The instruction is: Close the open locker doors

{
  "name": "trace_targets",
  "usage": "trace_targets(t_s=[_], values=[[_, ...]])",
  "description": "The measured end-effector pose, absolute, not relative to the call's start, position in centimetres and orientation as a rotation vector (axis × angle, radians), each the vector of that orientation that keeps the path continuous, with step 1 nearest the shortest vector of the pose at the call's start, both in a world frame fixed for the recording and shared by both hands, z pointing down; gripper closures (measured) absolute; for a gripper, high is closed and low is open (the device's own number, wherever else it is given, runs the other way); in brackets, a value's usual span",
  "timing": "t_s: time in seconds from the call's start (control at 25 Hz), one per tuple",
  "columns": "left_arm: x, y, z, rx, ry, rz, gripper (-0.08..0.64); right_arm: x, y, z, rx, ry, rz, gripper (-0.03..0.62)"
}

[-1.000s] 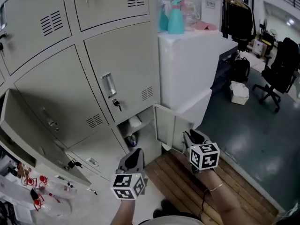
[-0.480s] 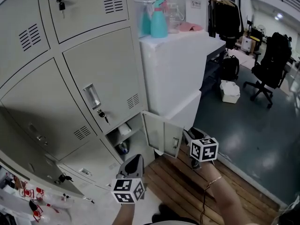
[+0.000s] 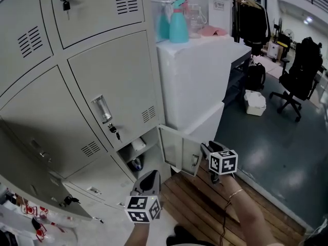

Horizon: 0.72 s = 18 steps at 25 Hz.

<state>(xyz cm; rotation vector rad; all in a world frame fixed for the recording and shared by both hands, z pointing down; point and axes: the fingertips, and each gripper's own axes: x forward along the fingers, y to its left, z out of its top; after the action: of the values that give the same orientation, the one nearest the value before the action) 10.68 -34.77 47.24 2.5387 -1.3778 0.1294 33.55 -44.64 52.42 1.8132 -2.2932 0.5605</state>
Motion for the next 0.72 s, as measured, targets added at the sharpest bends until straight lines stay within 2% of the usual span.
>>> trace_targets(t_s=[0.48, 0.72], values=[[8.9, -34.9, 47.0, 2.517, -1.423, 0.120, 0.540, 32.3, -44.7, 52.7, 1.757, -2.376, 0.620, 0.462], [7.2, -33.9, 47.3, 2.489, -1.461, 0.122, 0.540, 29.2, -41.5, 52.5, 1.644, -2.448, 0.608, 0.474]])
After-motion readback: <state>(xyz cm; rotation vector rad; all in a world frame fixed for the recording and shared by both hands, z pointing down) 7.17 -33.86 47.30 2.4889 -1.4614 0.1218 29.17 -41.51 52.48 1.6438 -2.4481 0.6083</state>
